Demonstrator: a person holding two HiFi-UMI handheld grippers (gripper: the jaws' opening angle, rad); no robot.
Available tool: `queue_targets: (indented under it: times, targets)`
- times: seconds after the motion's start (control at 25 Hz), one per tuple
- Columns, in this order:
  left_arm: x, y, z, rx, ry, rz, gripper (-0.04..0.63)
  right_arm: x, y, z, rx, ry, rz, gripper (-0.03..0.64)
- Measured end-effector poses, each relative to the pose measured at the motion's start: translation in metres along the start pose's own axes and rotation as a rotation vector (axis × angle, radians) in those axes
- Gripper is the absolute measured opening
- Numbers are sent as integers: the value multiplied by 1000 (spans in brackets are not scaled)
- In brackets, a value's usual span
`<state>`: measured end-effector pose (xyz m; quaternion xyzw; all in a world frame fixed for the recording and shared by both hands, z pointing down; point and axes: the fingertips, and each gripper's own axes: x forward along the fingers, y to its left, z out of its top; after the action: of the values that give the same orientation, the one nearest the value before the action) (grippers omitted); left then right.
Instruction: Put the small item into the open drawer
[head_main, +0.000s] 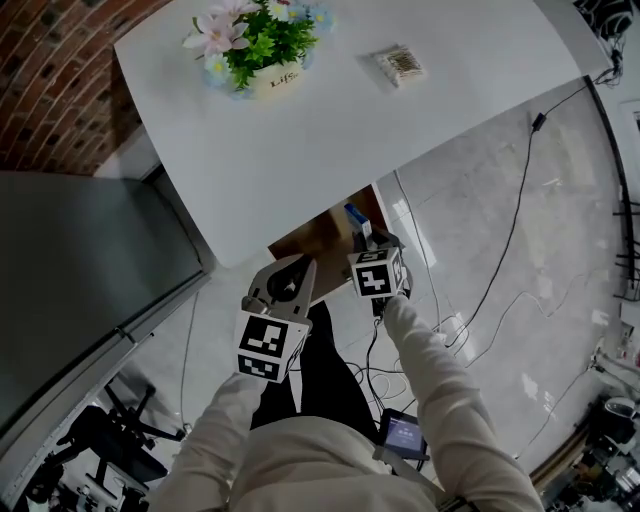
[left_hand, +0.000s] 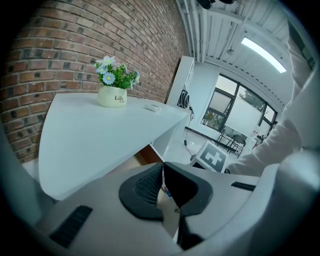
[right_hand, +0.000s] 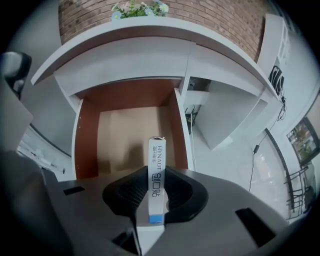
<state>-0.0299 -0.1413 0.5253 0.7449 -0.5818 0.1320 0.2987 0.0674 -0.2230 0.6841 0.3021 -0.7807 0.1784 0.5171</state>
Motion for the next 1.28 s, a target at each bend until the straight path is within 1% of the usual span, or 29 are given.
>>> queue_targets:
  times: [0.12, 0.4, 0.68, 0.88, 1.28]
  targets:
    - [3, 3, -2, -10, 4, 8, 28, 11, 1, 1, -18, 10, 0, 112]
    - [7, 12, -13, -61, 23, 43, 28, 34, -1, 2, -33, 44, -3, 112]
    - [6, 23, -17, -71, 29, 72, 28, 51, -3, 2, -108, 84, -28, 112]
    - [8, 28, -19, -98, 30, 79, 28, 64, -2, 3, -124, 91, -30, 112]
    - [8, 34, -24, -117, 39, 93, 28, 79, 1, 3, -135, 108, -46, 112]
